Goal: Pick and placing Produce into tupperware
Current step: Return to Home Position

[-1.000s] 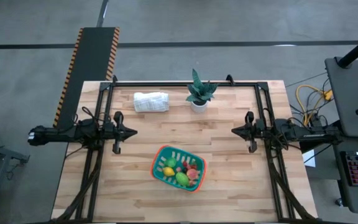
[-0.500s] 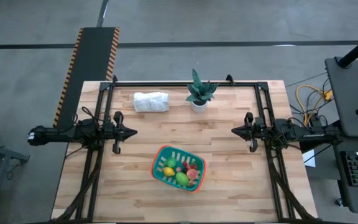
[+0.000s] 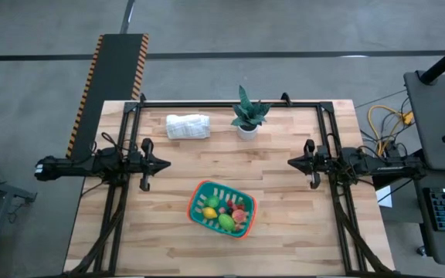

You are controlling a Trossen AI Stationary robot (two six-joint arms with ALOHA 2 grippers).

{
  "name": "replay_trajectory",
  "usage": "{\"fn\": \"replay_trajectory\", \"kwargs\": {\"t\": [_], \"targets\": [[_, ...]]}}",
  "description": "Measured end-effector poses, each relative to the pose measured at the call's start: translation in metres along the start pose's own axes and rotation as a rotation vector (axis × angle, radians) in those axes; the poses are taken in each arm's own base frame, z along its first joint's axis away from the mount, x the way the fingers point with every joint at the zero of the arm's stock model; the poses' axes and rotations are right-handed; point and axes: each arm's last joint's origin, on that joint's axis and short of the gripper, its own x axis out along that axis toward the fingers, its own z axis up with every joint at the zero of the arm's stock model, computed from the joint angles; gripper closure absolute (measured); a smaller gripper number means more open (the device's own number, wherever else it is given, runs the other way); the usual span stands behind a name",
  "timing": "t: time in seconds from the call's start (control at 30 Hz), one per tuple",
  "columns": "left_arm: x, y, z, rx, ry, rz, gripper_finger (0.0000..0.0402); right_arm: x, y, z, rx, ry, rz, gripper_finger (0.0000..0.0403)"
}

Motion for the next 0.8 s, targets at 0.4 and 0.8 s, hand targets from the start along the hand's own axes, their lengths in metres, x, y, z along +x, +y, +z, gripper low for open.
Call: {"fn": "replay_trajectory", "kwargs": {"t": [0.4, 0.8], "targets": [[0.0000, 0.0000, -0.0001, 0.000, 0.001, 0.000, 0.0402, 0.0000, 0.0000, 0.0000, 0.000, 0.000, 0.000, 0.0390], [0.0000, 0.0000, -0.0001, 0.000, 0.001, 0.000, 0.0402, 0.0000, 0.0000, 0.0000, 0.000, 0.000, 0.000, 0.0390]]}}
